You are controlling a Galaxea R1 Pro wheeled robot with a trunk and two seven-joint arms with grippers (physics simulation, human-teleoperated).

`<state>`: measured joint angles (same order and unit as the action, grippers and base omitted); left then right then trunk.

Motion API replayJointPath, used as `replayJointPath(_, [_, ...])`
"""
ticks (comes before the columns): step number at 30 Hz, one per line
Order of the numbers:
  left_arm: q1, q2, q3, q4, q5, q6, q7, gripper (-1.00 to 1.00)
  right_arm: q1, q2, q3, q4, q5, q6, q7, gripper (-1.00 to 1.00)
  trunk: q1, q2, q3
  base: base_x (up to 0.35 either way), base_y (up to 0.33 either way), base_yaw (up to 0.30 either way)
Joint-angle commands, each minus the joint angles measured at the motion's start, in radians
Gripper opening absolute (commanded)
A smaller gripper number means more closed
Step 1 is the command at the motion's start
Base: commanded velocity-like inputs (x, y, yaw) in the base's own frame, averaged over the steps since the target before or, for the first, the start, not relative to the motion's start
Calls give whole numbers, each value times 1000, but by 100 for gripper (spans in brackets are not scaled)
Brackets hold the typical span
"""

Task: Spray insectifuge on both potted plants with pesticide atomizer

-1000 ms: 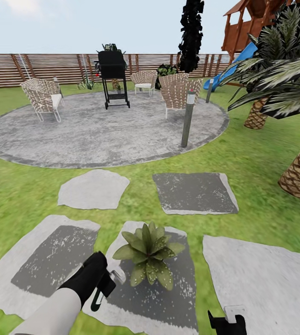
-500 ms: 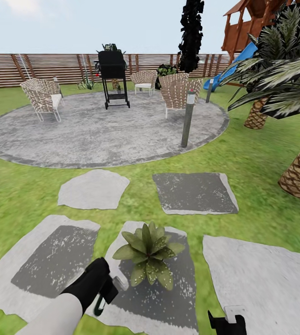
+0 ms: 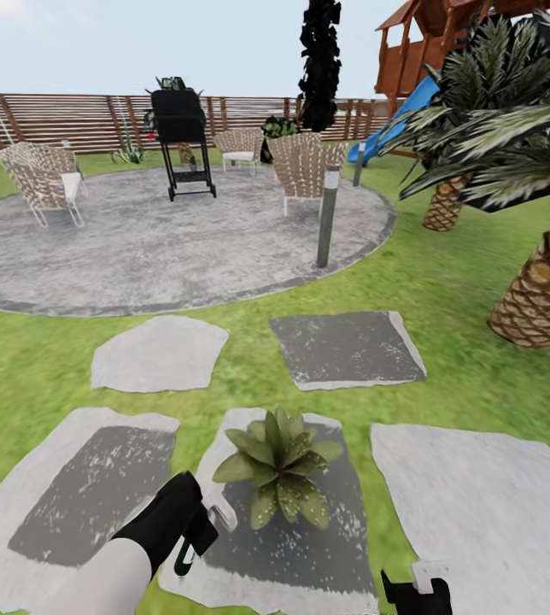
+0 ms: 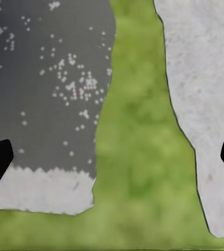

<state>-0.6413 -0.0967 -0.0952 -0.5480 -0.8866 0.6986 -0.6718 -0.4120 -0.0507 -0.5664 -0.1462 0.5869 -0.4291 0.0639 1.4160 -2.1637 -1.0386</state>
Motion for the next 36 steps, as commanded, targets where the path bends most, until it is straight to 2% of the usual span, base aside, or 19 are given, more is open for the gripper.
replayJointPath(1, [0,0,-1,-2,-10,1,-9,-100,-1,0,-8,0,2,-3,7,100,0,0,-1,103,299,-300])
replayJointPath(7, [1,-1,-6,8,-17,-5,-9,-100,-1,0,-8,0,2,-3,7,100,0,0,-1,44,95,-223])
replayJointPath(15, [12,-6,-7,1,-17,-8,-9,-100,-1,0,-9,0,2,-3,7,100,0,0,-1,1,3,-13])
replayJointPath(28, [12,-6,-6,-4,-15,-8,-9,-100,-1,0,-8,0,2,-3,7,100,0,0,-1,-78,168,-9])
replayJointPath(36, [12,-6,-5,-8,-12,-7,-9,-100,-1,0,-9,0,2,-3,7,100,0,0,-1,-8,4,-261])
